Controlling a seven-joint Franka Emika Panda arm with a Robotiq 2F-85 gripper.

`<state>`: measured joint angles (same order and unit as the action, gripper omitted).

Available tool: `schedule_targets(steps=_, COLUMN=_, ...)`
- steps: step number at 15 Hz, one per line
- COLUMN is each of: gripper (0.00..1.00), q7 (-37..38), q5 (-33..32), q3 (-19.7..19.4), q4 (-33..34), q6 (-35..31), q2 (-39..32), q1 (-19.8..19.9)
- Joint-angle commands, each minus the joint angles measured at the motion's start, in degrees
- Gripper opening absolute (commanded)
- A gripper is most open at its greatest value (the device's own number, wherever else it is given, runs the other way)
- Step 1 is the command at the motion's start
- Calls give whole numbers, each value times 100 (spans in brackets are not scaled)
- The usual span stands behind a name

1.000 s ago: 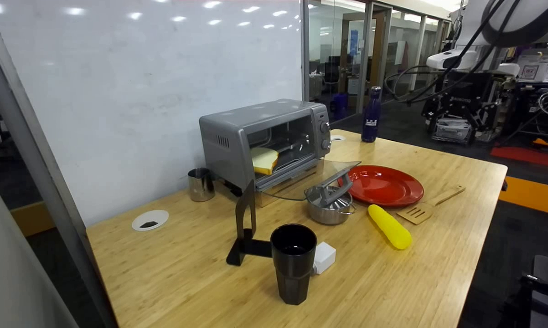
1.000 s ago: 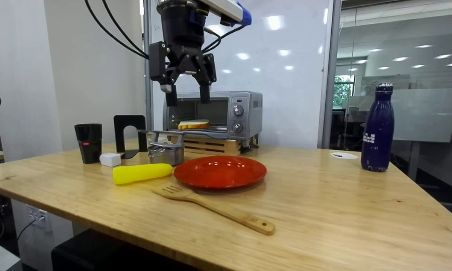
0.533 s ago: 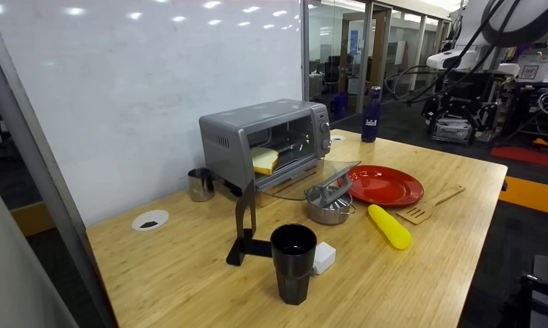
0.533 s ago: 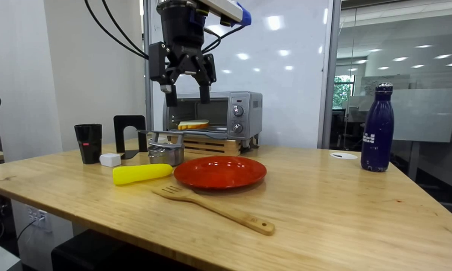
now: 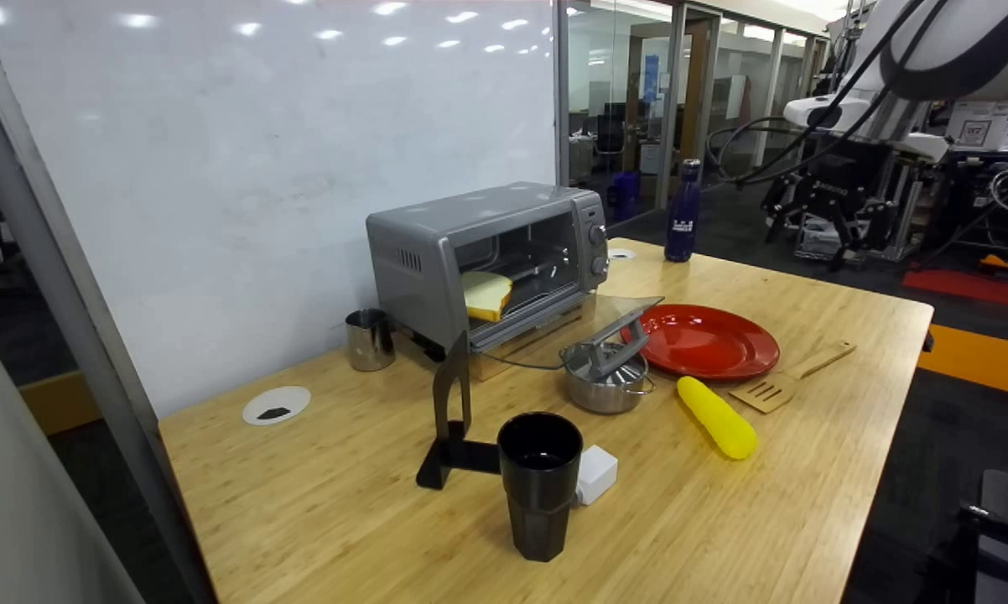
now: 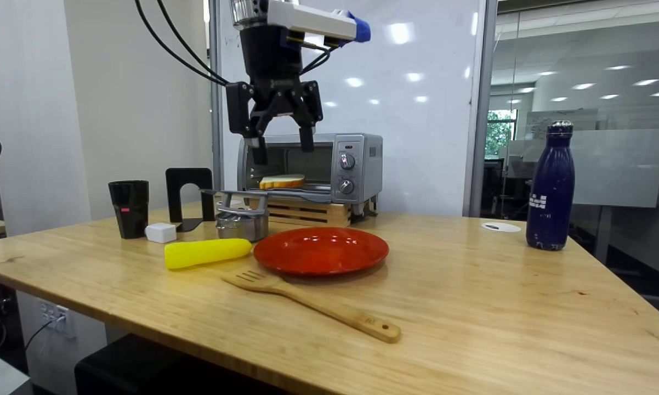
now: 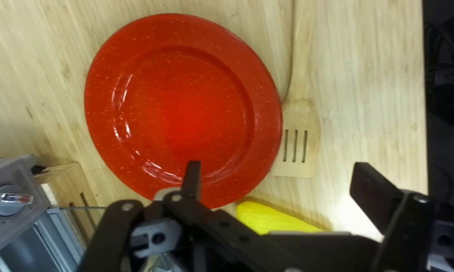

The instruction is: Open the oven, use the spatula to put the slice of bread in the oven, the close the oven

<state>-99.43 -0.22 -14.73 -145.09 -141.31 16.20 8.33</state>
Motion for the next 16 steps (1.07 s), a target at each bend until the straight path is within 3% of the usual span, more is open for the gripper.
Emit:
schedule_targets(steps=1, gripper=100, q7=-129, q5=727, q3=-189, q4=-339, q6=-1262, q2=-286, q1=-294)
schedule_targets(steps=8, gripper=100, q7=-1265, q5=2479, q3=-285, q4=-693, q6=-3229, q2=-885, q1=-1344)
schedule_targets(steps=16, gripper=100, q7=-2817, q5=4406, q3=-569, q4=-573, q6=-3665, q2=-1039, q1=-2466)
